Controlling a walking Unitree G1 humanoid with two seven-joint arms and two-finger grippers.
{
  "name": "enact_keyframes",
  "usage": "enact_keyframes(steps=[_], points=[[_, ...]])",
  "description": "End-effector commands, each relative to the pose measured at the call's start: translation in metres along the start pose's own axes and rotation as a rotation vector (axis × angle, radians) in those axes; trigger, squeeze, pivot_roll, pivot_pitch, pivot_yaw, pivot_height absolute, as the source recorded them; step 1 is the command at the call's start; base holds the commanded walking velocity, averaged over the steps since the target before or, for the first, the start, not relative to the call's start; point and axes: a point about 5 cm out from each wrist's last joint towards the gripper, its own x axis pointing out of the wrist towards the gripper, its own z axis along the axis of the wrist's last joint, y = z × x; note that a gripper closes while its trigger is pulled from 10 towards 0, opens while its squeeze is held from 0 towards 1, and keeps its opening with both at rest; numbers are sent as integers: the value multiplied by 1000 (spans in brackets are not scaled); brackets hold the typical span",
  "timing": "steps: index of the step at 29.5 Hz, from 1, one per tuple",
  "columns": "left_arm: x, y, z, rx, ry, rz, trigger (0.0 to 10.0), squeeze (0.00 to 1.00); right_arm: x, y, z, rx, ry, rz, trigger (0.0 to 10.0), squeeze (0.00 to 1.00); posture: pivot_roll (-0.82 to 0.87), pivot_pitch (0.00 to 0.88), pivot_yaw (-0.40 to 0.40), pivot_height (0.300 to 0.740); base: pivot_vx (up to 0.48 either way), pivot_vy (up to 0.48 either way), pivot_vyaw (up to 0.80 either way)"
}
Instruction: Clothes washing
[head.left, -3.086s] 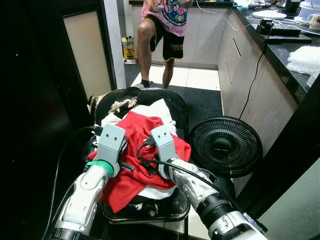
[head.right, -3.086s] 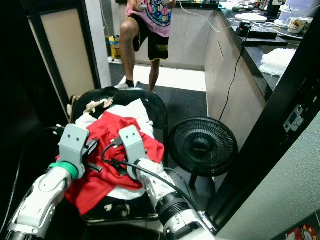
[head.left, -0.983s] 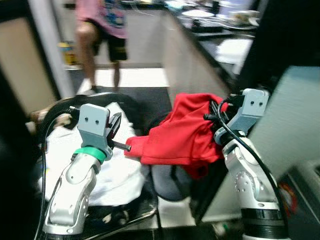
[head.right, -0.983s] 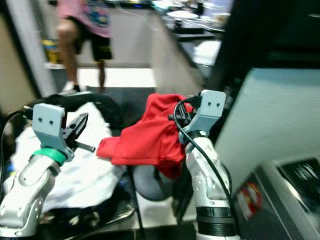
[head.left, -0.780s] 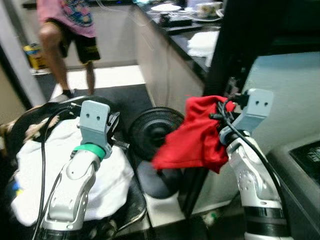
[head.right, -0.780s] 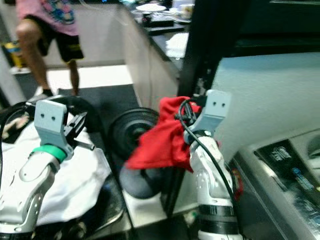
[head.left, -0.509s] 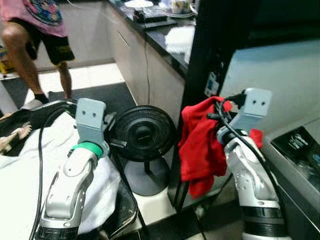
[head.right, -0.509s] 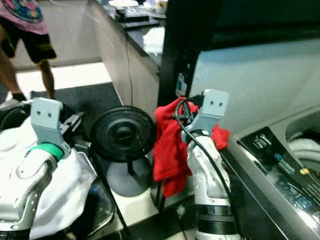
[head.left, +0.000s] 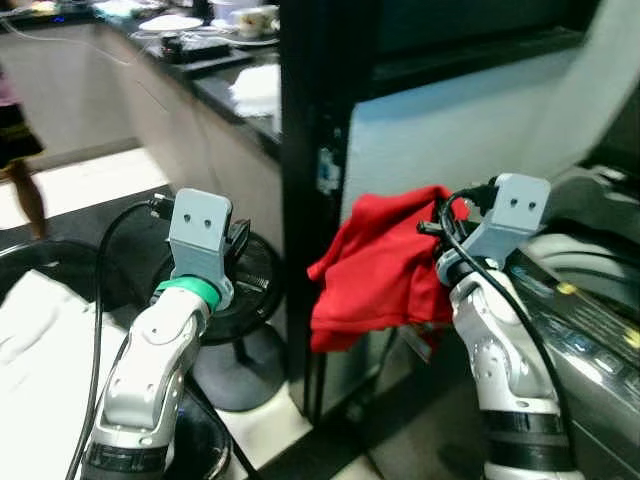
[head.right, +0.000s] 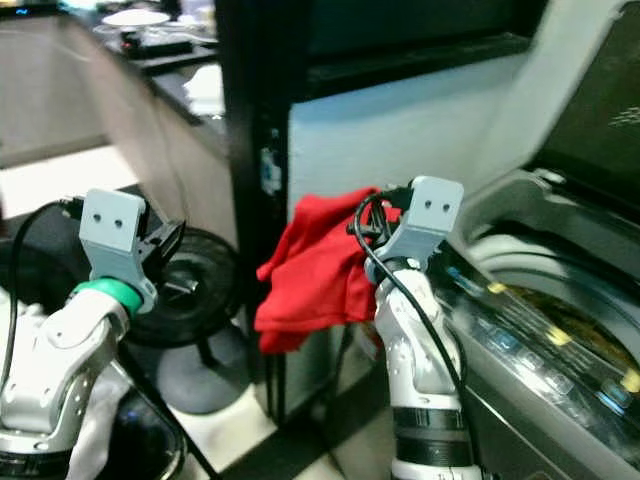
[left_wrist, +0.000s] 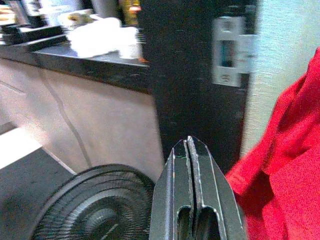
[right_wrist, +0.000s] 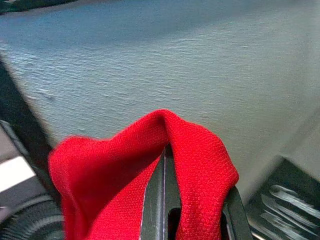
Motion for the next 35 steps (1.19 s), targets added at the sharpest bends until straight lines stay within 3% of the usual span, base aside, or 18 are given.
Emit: enact_keyframes(steps=[1, 14, 35], points=[[-2, 0, -1, 4, 16, -7, 10000, 0, 0, 4, 5, -7, -8, 9, 10000, 0, -17, 54, 51, 740, 0, 0, -800], [-1, 1, 3, -7, 13, -5, 10000, 0, 5, 12, 23, 61, -90, 38, 10000, 0, -18, 54, 43, 740, 0, 0, -800], [-1, 11, 12, -64, -23, 64, 10000, 0, 9, 26, 30, 63, -94, 110, 10000, 0, -20, 50, 34, 740, 0, 0, -800]])
